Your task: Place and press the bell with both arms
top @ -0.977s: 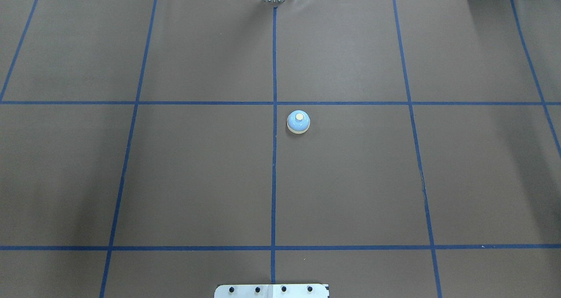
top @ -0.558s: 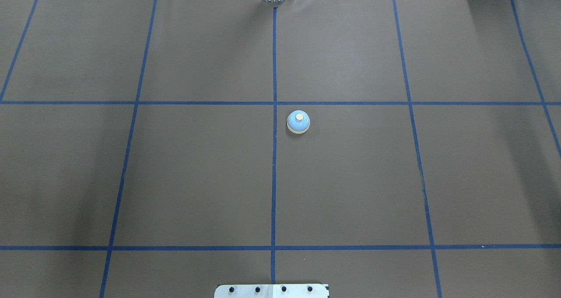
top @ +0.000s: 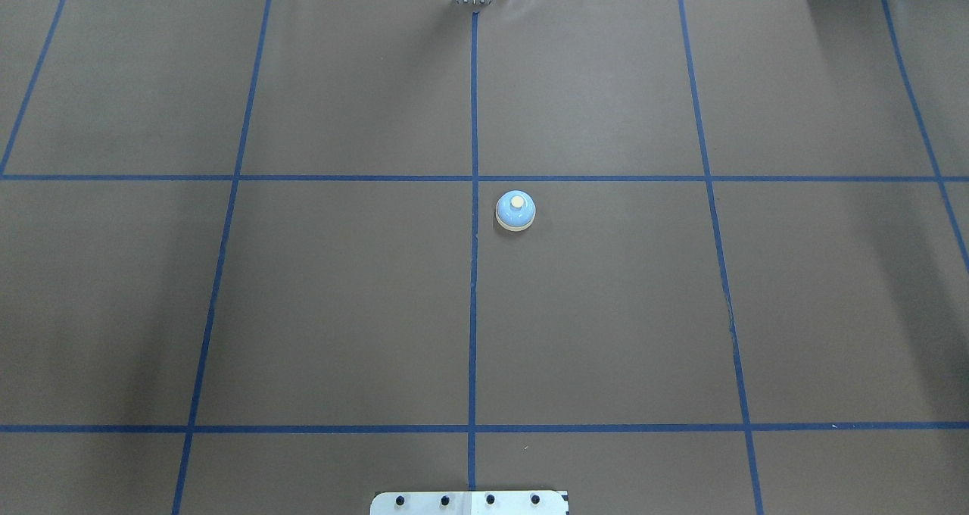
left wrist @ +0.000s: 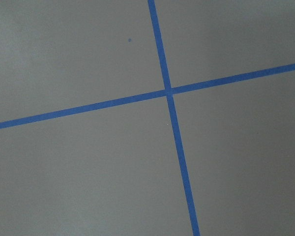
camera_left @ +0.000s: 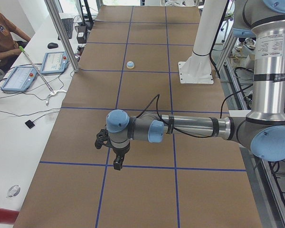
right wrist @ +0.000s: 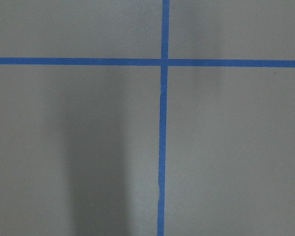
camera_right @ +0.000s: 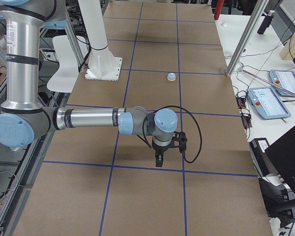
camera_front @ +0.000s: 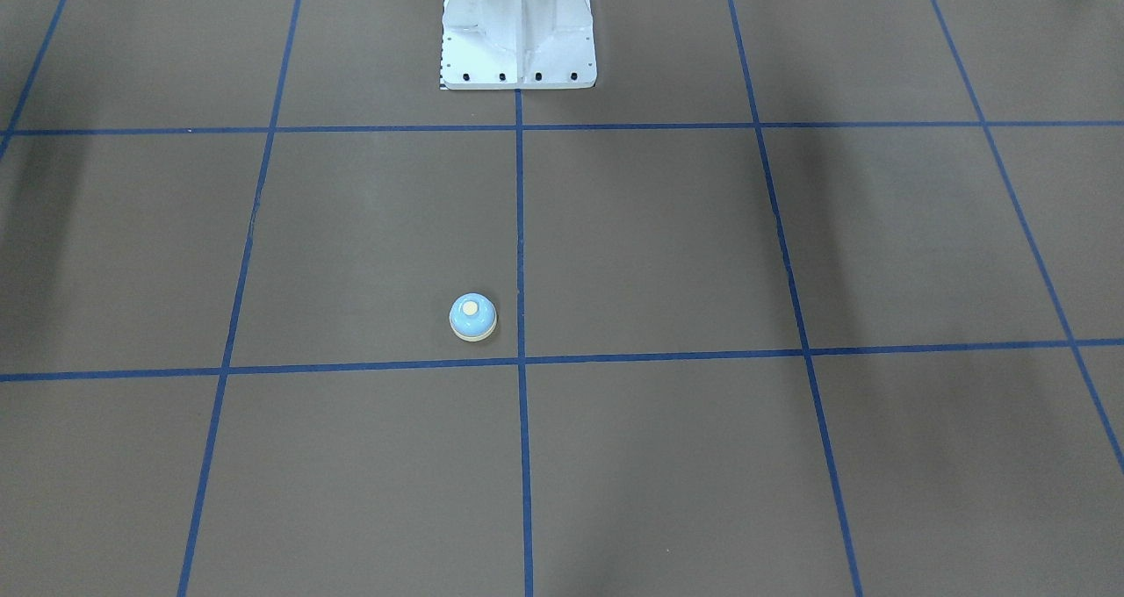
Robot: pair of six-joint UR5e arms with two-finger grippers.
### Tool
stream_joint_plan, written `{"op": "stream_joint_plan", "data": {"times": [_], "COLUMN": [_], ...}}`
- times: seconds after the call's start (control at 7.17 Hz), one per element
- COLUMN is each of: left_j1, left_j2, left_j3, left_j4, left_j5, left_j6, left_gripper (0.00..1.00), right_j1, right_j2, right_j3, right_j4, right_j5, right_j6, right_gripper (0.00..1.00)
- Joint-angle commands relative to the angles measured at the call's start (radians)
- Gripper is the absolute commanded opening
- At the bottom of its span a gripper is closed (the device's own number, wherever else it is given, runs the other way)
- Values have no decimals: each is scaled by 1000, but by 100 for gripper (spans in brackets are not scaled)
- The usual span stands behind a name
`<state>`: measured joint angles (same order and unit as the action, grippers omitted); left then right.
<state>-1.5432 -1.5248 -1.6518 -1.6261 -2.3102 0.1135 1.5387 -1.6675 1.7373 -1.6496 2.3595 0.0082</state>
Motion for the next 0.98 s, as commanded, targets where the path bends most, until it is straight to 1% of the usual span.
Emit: {"op": "stream_joint_plan", "data": {"times": [0.0,0.14,0.84], "left_j1": [0,0,0], "left_j2": [0,0,0], "left_j3": [3,4,6], "left_j4": [-1,-1,0], "left_j5": [0,0,0], "left_j6": [0,0,2], "left_gripper": [100,100,100], "right_j1": [1,1,1], "right_j2": [3,3,-6], "right_j3": [-1,-2,-1], "right_j4": [1,1,1], "right_j5": [16,27,27], "right_j6": [-7,-10,-10], "right_gripper": [100,100,100]}}
